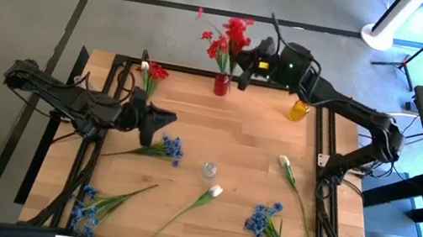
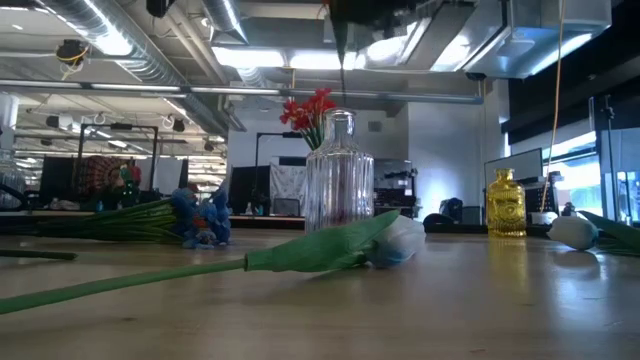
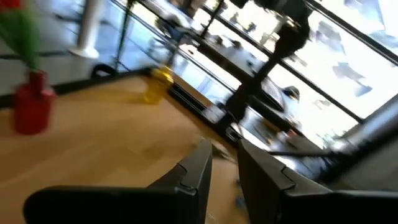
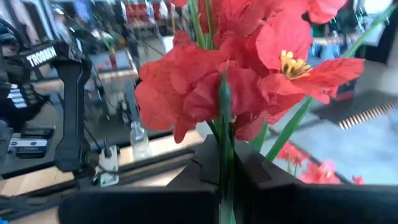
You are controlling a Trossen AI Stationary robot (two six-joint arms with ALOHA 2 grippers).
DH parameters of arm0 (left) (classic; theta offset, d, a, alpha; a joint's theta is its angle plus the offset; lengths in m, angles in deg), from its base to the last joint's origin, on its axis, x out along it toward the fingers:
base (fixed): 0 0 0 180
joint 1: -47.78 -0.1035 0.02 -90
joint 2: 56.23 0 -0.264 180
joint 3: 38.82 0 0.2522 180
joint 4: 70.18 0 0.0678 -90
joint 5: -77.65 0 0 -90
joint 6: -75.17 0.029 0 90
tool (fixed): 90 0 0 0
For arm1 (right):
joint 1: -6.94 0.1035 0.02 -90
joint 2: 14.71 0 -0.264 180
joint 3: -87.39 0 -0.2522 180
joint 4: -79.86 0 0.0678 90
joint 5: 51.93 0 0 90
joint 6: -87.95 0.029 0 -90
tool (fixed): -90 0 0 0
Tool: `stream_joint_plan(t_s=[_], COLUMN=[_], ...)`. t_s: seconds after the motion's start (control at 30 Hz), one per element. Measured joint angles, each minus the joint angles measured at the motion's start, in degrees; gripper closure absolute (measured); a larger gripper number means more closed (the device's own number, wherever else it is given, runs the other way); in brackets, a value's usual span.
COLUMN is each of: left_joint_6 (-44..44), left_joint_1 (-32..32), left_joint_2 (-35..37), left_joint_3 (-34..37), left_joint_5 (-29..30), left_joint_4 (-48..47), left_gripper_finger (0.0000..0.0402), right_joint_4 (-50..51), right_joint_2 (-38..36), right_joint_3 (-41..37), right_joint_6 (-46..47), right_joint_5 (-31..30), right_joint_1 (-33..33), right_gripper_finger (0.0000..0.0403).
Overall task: Sort flowers into vase by color
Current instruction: Put the bottom red flower into the red vase
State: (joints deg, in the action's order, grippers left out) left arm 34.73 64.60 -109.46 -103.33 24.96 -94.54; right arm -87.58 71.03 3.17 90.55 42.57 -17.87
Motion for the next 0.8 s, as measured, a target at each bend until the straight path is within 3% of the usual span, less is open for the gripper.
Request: stream_joint_plan(t_s=[0.13,0.27,0.47,0.8], left_joint_6=[-0.1,-0.1,-0.5,-0.5], left_joint_1=[-1.9,-4.9,-10.8,-21.6], left_joint_2=[0.0,-0.3,-1.1,-2.0], left_joint_3=[0.0,0.0,0.0,0.0], left_joint_5=[5.2,8.4,8.5,5.6], left_joint_4=[1.5,1.3,-0.1,-12.2], left_gripper_finger=[0.0328,0.0328,0.0328,0.0328], right_joint_4=[-14.2,-26.9,-34.7,-45.6], right_joint_2=[0.1,0.7,2.2,8.6], right_joint_3=[-6.6,-12.8,-18.2,-20.3], right_joint_6=[-1.6,-1.6,0.2,1.9], right_joint_5=[6.7,8.7,10.6,9.6], right_joint_1=[-5.9,-9.7,-12.6,-12.3], right_gripper_finger=[0.0393,0.0396,0.039,0.0391])
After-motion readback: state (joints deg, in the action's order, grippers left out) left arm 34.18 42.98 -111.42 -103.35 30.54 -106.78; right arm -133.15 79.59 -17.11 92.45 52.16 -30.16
